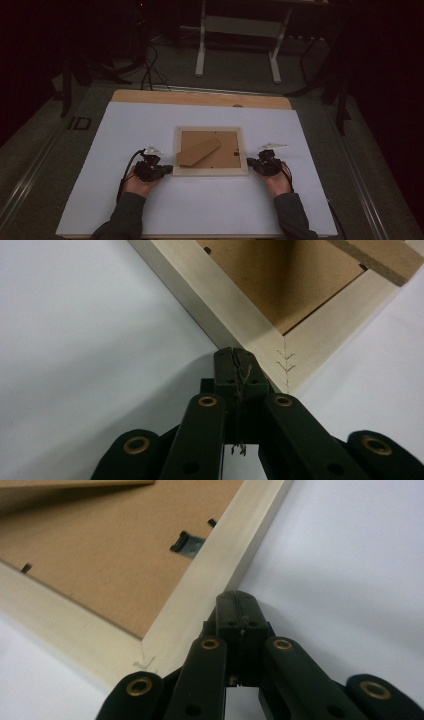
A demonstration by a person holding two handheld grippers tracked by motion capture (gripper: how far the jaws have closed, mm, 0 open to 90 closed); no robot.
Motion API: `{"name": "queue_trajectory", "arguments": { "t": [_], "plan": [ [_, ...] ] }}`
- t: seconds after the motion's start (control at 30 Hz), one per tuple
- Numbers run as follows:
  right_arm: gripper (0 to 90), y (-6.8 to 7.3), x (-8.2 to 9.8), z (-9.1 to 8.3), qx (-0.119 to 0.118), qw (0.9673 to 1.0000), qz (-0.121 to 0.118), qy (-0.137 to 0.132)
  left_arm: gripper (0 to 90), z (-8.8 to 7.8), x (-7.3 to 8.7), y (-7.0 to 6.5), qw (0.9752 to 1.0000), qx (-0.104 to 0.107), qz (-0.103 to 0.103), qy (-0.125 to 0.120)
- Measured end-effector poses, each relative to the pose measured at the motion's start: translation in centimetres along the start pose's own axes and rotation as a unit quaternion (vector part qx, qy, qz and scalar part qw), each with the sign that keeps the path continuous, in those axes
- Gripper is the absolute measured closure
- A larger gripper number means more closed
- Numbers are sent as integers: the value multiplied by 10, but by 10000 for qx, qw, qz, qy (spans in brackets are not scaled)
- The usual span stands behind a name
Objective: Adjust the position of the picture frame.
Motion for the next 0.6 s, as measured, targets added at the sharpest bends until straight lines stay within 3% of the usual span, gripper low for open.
{"name": "queue_trajectory", "arguments": {
  "t": [0.33, 0.6],
  "plan": [
    [900, 13, 7, -7, -265, 9993, -259, 93, 900, -10, 6, 4, 10000, -66, -39, 39],
    [900, 19, 10, -10, -270, 9987, -405, 122, 900, -12, 7, 7, 9999, -90, -81, 19]
  ]
}}
Point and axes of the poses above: each handheld gripper's, and its own axes: z roughly forward along the jaws, x roughly out of its underside, y roughly to its left, the point moved 5 cm from there along z, roughly forward along the jaws, and after that the axes turned 11 degrees about x, right-handed, at the moved point
